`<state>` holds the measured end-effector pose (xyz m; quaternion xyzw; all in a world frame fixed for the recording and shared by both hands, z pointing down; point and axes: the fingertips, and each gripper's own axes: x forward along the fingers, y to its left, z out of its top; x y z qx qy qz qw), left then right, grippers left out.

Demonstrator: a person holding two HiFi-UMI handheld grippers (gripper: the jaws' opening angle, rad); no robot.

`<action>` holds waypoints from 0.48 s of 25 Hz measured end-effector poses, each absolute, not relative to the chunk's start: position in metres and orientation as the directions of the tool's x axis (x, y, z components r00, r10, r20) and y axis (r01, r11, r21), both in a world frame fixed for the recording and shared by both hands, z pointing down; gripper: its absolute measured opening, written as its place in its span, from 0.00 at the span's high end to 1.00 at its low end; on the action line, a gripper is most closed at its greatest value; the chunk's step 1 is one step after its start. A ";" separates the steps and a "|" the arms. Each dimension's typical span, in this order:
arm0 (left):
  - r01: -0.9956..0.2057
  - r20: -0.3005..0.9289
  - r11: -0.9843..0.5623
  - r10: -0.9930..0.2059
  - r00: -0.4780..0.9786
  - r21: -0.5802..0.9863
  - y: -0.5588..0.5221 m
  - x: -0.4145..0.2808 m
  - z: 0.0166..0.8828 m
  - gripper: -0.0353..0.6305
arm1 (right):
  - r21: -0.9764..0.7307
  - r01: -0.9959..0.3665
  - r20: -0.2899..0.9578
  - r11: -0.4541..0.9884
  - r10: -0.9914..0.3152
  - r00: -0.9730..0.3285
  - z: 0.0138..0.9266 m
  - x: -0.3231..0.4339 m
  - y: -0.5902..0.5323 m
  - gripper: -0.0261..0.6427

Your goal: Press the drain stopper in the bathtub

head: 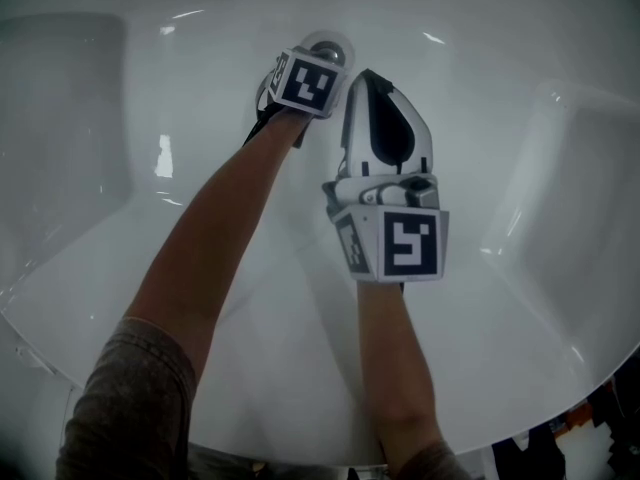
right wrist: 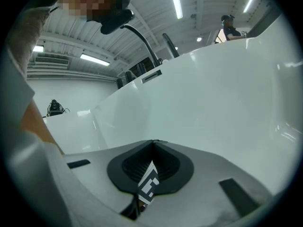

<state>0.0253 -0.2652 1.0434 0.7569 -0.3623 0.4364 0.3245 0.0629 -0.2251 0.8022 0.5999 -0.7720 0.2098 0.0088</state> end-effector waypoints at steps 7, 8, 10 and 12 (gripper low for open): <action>-0.833 0.880 -0.520 -0.286 0.380 0.190 -0.264 0.027 1.037 0.94 | -0.296 -0.937 0.271 0.188 -0.923 -0.271 0.804 0.068 -0.223 0.96; -0.835 0.875 -0.513 -0.292 0.385 0.197 -0.265 0.027 1.034 0.94 | -0.291 -0.938 0.275 0.186 -0.923 -0.269 0.804 0.068 -0.223 0.96; -0.847 0.887 -0.489 -0.269 0.375 0.210 -0.262 0.021 1.031 0.94 | -0.282 -0.941 0.281 0.185 -0.922 -0.265 0.803 0.067 -0.222 0.96; -0.852 0.895 -0.478 -0.254 0.366 0.213 -0.260 0.016 1.027 0.94 | -0.273 -0.943 0.287 0.189 -0.920 -0.268 0.800 0.067 -0.219 0.96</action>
